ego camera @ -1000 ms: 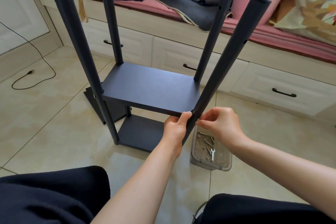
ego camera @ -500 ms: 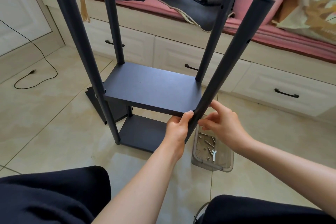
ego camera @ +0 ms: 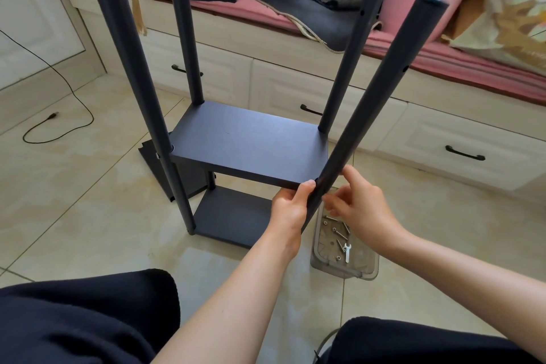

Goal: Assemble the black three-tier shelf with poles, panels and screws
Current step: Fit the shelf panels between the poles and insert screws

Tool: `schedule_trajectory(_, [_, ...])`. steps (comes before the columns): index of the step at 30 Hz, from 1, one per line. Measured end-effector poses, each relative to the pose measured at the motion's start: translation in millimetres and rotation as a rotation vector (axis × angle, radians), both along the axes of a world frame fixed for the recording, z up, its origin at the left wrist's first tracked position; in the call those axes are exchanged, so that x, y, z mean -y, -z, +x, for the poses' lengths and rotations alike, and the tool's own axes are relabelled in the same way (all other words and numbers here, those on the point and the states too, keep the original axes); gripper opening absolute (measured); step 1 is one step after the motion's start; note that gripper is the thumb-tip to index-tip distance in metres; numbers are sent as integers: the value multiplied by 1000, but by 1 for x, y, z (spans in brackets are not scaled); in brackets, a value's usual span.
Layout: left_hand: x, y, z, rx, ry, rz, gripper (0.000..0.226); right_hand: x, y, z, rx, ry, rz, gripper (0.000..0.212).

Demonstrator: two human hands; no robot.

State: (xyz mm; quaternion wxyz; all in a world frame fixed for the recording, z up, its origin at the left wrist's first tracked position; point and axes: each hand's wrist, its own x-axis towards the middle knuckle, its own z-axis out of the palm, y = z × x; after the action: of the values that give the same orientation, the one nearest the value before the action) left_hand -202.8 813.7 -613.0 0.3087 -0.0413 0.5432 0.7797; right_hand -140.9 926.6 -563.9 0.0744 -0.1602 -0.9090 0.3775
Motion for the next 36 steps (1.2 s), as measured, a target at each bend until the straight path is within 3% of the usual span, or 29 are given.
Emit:
schedule_trajectory(13, [-1,3,-1,9,-12,-15,27,-1,-4,-4,-27,-16,43,47])
schedule_trajectory(29, [2,-3,0,-37,-5,-55,25,-7,-3,-8,-59,-39,-66,56])
schedule_trajectory(36, [4,-4,0,-71,-26,-83,23,-9,1,-11,6,-36,-5,52])
